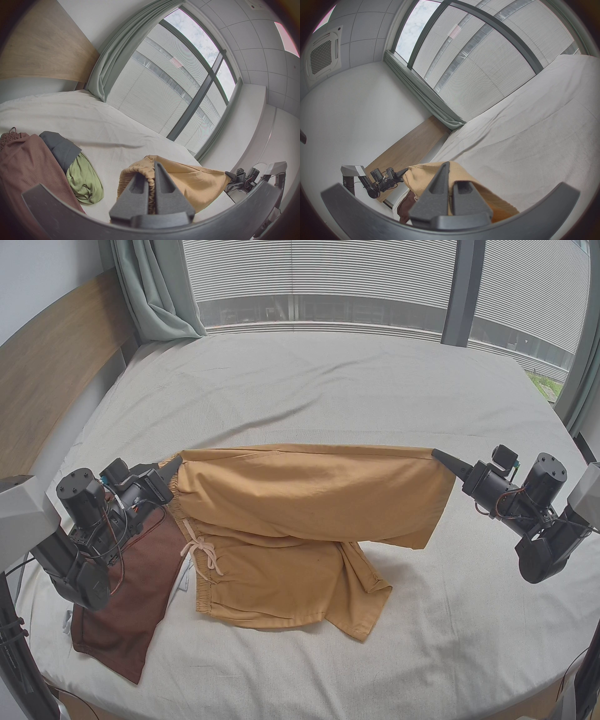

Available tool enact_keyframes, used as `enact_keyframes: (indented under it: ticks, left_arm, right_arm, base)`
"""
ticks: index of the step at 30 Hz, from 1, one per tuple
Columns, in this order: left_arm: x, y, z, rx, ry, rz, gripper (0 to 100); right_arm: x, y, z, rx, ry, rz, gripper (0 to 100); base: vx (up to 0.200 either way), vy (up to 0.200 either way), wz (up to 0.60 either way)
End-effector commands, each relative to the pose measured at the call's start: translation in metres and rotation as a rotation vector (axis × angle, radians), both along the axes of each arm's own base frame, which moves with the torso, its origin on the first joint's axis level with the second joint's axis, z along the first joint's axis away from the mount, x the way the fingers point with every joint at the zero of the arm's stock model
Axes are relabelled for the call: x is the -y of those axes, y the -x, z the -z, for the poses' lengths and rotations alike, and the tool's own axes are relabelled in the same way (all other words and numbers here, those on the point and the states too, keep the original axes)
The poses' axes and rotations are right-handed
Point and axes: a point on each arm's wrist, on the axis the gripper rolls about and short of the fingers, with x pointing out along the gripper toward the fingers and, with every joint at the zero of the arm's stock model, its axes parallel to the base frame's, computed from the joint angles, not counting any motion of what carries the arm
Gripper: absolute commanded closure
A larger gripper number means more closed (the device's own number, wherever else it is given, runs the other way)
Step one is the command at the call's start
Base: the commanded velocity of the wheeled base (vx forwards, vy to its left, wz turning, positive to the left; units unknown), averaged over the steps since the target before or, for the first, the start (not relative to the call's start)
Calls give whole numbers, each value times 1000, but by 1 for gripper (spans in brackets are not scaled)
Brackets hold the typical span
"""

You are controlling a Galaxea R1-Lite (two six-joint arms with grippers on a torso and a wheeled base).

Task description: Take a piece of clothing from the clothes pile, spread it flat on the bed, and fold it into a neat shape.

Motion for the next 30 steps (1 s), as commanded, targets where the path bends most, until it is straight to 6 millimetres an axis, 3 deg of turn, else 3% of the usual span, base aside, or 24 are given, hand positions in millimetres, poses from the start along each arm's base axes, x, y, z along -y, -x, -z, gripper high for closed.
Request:
enact_keyframes:
  ticks: [1, 8, 30]
  left_arm:
    - [2, -13, 12, -15, 0, 1, 100]
    - [4, -22, 18, -19, 3, -3, 100]
    - [7, -74, 41, 38, 32, -88, 100]
  right_arm:
    - [1, -14, 11, -13, -2, 5, 100]
    - [-1, -27, 18, -10, -6, 6, 100]
    - [-6, -75, 29, 80, -16, 12, 100]
  base:
    - [0, 0, 0]
    - [0, 0, 0]
    - [0, 0, 0]
